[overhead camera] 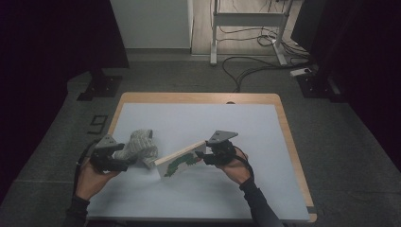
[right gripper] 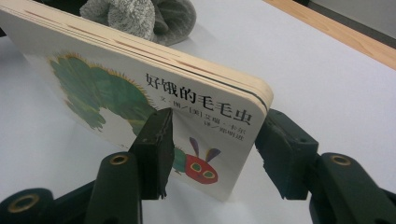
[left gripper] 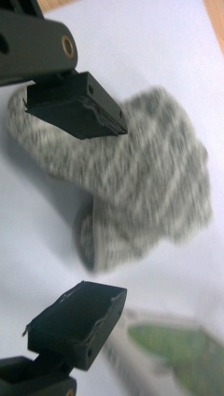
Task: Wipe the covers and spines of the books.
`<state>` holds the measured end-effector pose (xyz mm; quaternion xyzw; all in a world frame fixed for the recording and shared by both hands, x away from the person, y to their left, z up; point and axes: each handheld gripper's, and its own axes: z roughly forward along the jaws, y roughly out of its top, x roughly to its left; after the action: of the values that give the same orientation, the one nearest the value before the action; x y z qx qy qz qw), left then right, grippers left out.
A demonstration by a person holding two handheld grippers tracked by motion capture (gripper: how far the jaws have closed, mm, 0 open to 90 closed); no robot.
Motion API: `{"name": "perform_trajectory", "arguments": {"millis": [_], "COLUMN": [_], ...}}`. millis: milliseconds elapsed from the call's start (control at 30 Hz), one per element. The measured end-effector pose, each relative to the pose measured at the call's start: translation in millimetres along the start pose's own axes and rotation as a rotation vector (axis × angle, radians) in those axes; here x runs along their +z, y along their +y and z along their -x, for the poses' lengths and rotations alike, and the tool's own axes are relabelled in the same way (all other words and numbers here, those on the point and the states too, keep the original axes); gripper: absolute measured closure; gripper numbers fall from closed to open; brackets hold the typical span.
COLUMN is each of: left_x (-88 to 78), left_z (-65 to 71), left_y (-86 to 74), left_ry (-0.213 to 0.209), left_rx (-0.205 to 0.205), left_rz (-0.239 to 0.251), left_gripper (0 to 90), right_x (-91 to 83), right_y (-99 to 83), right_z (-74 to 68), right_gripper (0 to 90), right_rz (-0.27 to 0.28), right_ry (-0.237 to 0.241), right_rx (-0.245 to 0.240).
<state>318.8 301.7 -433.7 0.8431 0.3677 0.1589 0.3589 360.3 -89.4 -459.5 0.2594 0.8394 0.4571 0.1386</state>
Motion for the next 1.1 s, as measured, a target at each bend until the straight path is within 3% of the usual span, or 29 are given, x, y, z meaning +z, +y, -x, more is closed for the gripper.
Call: {"name": "perform_trajectory", "arguments": {"millis": [133, 333, 667, 767, 833, 967, 1100], "left_x": [-3.1, -0.8, 6.7, 10.7, 14.2, 25.1, 30.6], "left_z": [18.4, 38.0, 59.3, 67.5, 72.3, 80.3, 81.6], "left_y": [1.3, 0.0, -0.8, 2.4, 5.1, 10.1, 12.4], "left_ry": [-0.030, -0.099, -0.165, -0.161, -0.186, -0.131, -0.120], "left_rx": [0.048, 0.076, 0.105, 0.129, 0.130, 0.155, 0.138], "left_rz": [0.006, 0.004, -0.002, -0.014, 0.006, -0.024, -0.022], "left_gripper": [21.7, 24.5, 33.8, 36.9, 40.3, 46.1, 58.3], "right_x": [0.4, 0.6, 0.9, 0.9, 0.9, 0.2, -0.8], "right_y": [0.1, 0.1, 0.1, 0.0, 0.0, -0.2, -0.6], "right_z": [0.0, 0.1, 0.3, 0.5, 0.5, 0.9, 1.6], "right_gripper": [45.4, 45.3, 45.2, 45.3, 45.3, 45.8, 46.9], "right_rz": [0.001, 0.001, 0.001, 0.001, 0.001, -0.001, 0.000], "right_ry": [0.000, -0.001, 0.000, 0.002, 0.002, 0.006, 0.011], "right_rx": [0.000, 0.002, 0.003, 0.004, 0.006, 0.008, 0.010]}}
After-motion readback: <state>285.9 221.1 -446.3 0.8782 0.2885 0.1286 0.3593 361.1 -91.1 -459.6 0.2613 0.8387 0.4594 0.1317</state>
